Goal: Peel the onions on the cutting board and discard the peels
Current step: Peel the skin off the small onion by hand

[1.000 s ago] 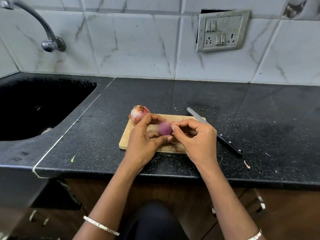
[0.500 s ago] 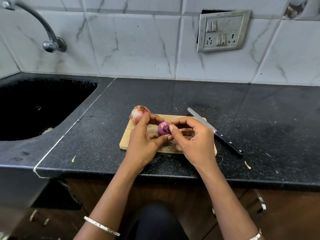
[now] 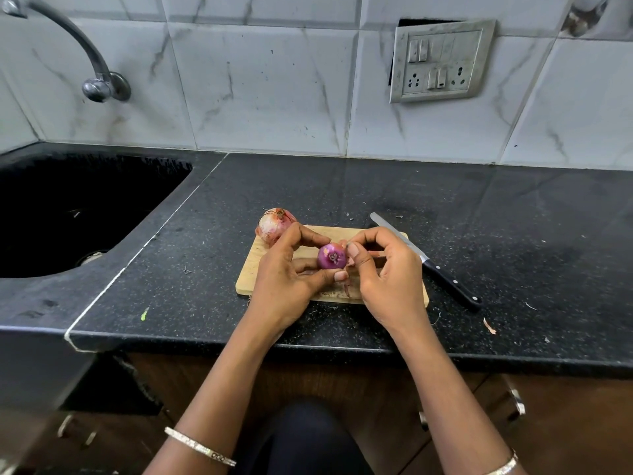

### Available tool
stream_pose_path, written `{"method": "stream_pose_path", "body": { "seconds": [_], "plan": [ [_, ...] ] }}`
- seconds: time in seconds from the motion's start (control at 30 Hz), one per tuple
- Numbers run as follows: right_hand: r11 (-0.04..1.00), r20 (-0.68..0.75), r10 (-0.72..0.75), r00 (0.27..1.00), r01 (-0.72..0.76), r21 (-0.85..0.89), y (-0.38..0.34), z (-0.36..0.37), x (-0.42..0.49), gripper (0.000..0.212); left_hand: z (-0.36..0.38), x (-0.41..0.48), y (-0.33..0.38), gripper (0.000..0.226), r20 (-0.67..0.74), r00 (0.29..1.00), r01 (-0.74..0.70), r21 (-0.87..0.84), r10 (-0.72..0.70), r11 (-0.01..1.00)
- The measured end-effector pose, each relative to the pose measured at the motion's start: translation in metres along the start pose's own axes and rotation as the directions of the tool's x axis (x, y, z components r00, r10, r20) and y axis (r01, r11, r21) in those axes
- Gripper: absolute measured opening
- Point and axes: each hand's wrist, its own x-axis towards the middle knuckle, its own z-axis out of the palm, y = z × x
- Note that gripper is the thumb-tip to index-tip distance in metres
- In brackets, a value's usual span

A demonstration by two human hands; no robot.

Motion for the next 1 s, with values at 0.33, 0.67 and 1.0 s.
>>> {"method": "stream_pose_path", "body": {
  "seconds": [0.33,0.67,1.0],
  "plan": [
    [0.994,-0.131,0.102,0.986,-0.106,-0.02,-0.0013,-0.0014,0.0012,0.006,-0.0047,0.0025,-0.0034,0.054,-0.019,1.0,0.009,-0.04,-0.01,0.999],
    [0.99,-0.177,0.112,0.978,-0.125,-0.064,0.0044,-0.0027,0.0023,0.005,-0.0035,0.0015,-0.0005,0.056,0.022,1.0,0.008,-0.105,-0.006,0.994],
    [0.984,-0.241,0.13,0.962,-0.156,-0.091,0.001,-0.0061,0.0014,0.012,-0.0051,0.0022,-0.0022,0.051,0.027,1.0,0.012,-0.126,-0.009,0.992]
  ]
}}
